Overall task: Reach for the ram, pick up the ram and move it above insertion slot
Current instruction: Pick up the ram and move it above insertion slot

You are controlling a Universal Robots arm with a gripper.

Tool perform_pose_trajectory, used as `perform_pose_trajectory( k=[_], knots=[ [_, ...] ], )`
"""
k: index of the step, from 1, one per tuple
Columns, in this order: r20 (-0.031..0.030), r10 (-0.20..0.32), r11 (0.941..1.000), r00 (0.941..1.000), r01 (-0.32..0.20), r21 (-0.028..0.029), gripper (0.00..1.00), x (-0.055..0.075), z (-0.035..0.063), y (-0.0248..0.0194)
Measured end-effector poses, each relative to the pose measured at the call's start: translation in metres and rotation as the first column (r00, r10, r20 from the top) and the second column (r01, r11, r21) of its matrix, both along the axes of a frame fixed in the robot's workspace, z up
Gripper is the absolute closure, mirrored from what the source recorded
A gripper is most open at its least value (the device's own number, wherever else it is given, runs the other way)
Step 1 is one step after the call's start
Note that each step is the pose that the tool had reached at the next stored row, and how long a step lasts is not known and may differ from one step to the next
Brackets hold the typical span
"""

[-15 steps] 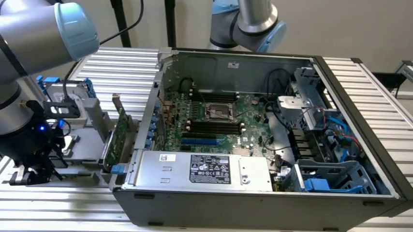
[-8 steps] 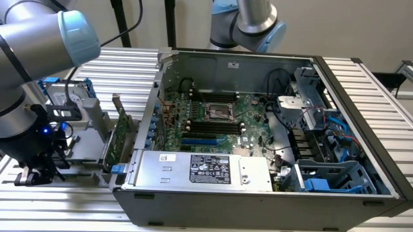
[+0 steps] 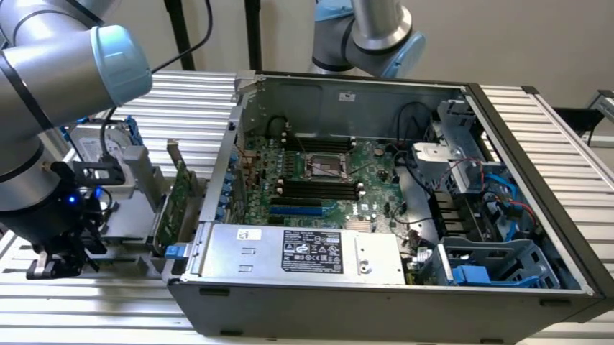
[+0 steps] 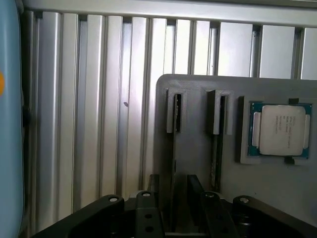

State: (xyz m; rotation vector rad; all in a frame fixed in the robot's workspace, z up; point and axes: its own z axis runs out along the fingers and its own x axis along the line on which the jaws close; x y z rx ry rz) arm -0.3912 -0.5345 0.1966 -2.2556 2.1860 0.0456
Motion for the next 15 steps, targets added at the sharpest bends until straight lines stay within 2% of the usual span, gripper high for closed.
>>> perform_pose_trajectory(
  k=[4, 7, 10, 12, 13, 14, 15],
  knots=[
    [0.0001, -0.022, 0.9998, 0.9998, 0.022, 0.0011, 0.64, 0.0001, -0.0005, 0.0001],
    [0.0001, -0.022, 0.9998, 0.9998, 0.022, 0.005, 0.64, 0.0006, -0.0007, 0.0],
    [0.0, -0.022, 0.9997, 0.9998, 0.022, 0.006, 0.64, 0.0018, -0.0008, 0.0],
    [-0.0002, -0.022, 0.9997, 0.9998, 0.022, 0.0059, 0.66, 0.002, -0.0007, 0.0],
    [-0.0003, -0.022, 0.9997, 0.9998, 0.022, 0.0059, 0.72, 0.0021, -0.0007, 0.0],
    [-0.0002, -0.022, 0.9997, 0.9998, 0.022, 0.006, 0.72, 0.0023, -0.0008, 0.0],
    [-0.0003, -0.022, 0.9997, 0.9998, 0.022, 0.006, 0.79, 0.0023, -0.0008, 0.0]
  ],
)
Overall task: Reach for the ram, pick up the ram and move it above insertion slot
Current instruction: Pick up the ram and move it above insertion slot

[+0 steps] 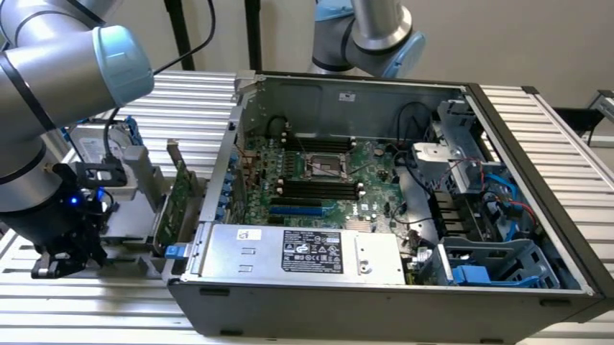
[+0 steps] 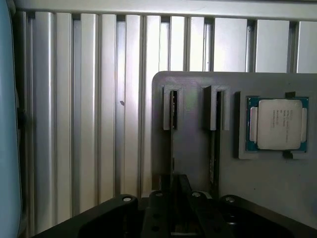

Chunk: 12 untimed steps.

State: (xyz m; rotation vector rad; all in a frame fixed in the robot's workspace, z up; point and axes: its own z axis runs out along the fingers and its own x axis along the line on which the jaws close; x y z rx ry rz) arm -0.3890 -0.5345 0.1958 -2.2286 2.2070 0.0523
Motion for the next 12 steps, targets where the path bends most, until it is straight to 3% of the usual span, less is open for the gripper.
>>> perform_pose_trajectory(
  k=[4, 5, 10, 12],
  knots=[
    [-0.0001, 0.0, 1.0, 1.0, 0.0, 0.0, 0.81, 0.0, 0.0, 0.0],
    [-0.0001, 0.0, 1.0, 1.0, 0.0, 0.0, 0.86, 0.0, 0.0, 0.0],
    [-0.0001, 0.0, 1.0, 1.0, 0.0, -0.0003, 0.86, 0.0, 0.0, 0.0],
    [0.0001, 0.0, 1.0, 1.0, 0.0, -0.0028, 0.86, 0.0001, -0.0001, 0.0001]
  ],
)
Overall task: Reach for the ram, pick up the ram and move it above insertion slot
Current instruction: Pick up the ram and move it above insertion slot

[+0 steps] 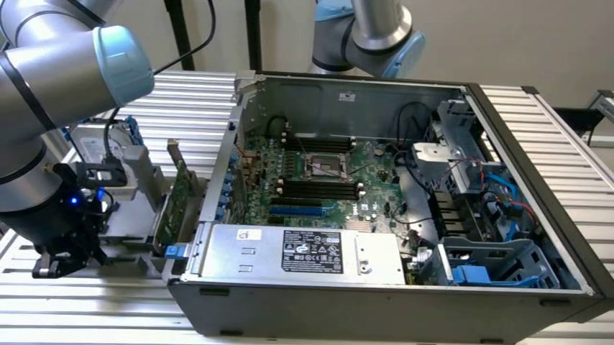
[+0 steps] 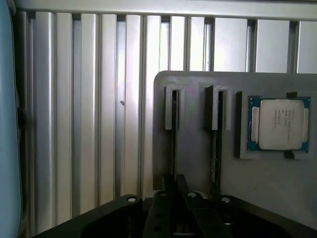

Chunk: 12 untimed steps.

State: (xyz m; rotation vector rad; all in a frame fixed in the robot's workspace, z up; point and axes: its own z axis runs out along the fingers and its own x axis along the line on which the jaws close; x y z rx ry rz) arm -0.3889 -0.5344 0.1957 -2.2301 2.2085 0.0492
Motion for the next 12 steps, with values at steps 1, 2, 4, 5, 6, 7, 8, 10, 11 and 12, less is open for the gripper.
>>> perform_pose_trajectory(
  k=[1, 2, 4, 5, 6, 7, 8, 10, 11, 12],
  knots=[
    [-0.0001, 0.0, 1.0, 1.0, 0.0, -0.003, 0.86, 0.0, 0.0, 0.0],
    [-0.0002, 0.0, 1.0, 1.0, 0.0, -0.0057, 0.86, 0.0, 0.0, -0.0001],
    [-0.0004, 0.0, 0.9999, 1.0, 0.0, -0.0112, 0.86, 0.0, 0.0, -0.0001],
    [-0.0004, 0.0, 0.9999, 1.0, 0.0, -0.013, 0.86, 0.0, 0.0001, -0.0001],
    [-0.0005, 0.0, 0.9999, 1.0, 0.0, -0.0134, 0.86, 0.0, 0.0001, -0.0001],
    [-0.0005, 0.0, 0.9999, 1.0, 0.0, -0.0136, 0.86, -0.0001, 0.0001, -0.0001],
    [-0.0005, 0.0, 0.9999, 1.0, 0.0, -0.0137, 0.86, -0.0001, 0.0001, -0.0001],
    [-0.0005, 0.0, 0.9999, 1.0, 0.0, -0.0137, 0.86, -0.0001, 0.0001, -0.0001],
    [-0.0005, 0.0, 0.9999, 1.0, 0.0, -0.0137, 0.86, 0.0, 0.0001, 0.0],
    [-0.0005, 0.0, 0.9999, 1.0, 0.0, -0.0137, 0.86, 0.0, 0.0002, 0.0]
  ],
)
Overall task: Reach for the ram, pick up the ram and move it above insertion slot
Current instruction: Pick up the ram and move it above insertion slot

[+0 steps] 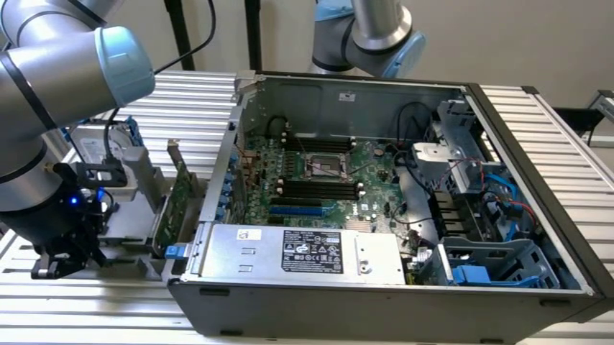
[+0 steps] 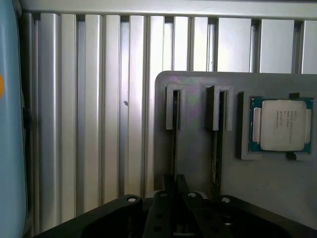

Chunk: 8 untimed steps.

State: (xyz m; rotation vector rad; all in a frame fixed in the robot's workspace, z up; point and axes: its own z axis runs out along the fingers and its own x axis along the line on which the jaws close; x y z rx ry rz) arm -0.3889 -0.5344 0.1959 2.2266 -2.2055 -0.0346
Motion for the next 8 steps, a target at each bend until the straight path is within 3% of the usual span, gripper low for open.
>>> perform_pose_trajectory(
  k=[8],
  knots=[
    [-0.0003, 0.0, 1.0, 1.0, 0.0, 0.0001, 0.86, 0.0004, 0.006, 0.0]
  ],
)
